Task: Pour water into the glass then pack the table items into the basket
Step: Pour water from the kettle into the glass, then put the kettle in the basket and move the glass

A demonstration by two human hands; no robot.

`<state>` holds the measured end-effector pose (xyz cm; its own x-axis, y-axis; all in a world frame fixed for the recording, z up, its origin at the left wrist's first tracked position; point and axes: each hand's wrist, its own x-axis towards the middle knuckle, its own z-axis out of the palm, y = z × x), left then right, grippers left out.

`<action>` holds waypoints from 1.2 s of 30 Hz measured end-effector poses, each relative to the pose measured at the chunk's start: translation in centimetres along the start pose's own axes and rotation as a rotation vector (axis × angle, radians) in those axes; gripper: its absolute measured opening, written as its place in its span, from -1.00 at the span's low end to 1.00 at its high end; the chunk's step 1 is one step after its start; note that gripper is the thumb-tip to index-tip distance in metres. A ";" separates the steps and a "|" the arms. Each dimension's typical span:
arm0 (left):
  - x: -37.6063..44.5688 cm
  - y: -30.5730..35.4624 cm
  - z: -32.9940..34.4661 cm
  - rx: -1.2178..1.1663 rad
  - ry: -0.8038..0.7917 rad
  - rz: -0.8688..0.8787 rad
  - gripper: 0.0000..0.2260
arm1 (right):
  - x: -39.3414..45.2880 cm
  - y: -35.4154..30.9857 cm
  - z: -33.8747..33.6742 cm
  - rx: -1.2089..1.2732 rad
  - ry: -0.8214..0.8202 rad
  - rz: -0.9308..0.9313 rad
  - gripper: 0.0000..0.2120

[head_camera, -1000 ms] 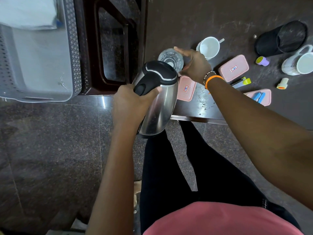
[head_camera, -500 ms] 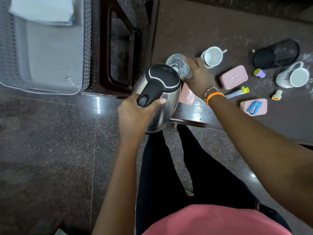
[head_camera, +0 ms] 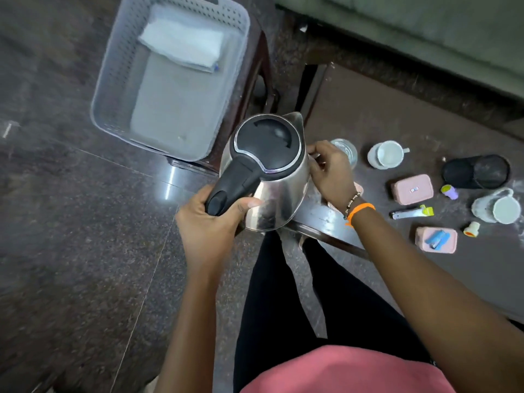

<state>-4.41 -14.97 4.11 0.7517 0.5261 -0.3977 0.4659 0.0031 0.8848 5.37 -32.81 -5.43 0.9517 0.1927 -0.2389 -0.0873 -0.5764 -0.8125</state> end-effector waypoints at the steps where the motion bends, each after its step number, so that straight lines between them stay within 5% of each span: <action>1: 0.2 0.4 -0.7 -0.033 0.032 0.025 -0.71 | 0.6 -0.8 0.2 0.015 -0.006 -0.019 -0.86; 14: 10.1 4.7 -8.2 -0.148 0.279 0.208 -0.76 | 9.3 -8.9 7.9 -0.007 -0.156 -0.102 -0.83; 19: 15.8 3.8 -9.3 -0.069 0.342 0.154 -0.75 | 11.5 -9.4 11.1 -0.383 -0.330 -0.163 -0.74; 36: 22.3 -1.5 -8.8 0.003 0.304 0.094 -0.75 | 12.4 -7.5 13.8 -0.514 -0.369 -0.095 -0.73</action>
<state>7.57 4.22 -4.01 0.6181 0.7539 -0.2227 0.4024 -0.0601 0.9135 13.78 -15.11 -9.62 0.7766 0.4694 -0.4202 0.2318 -0.8331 -0.5023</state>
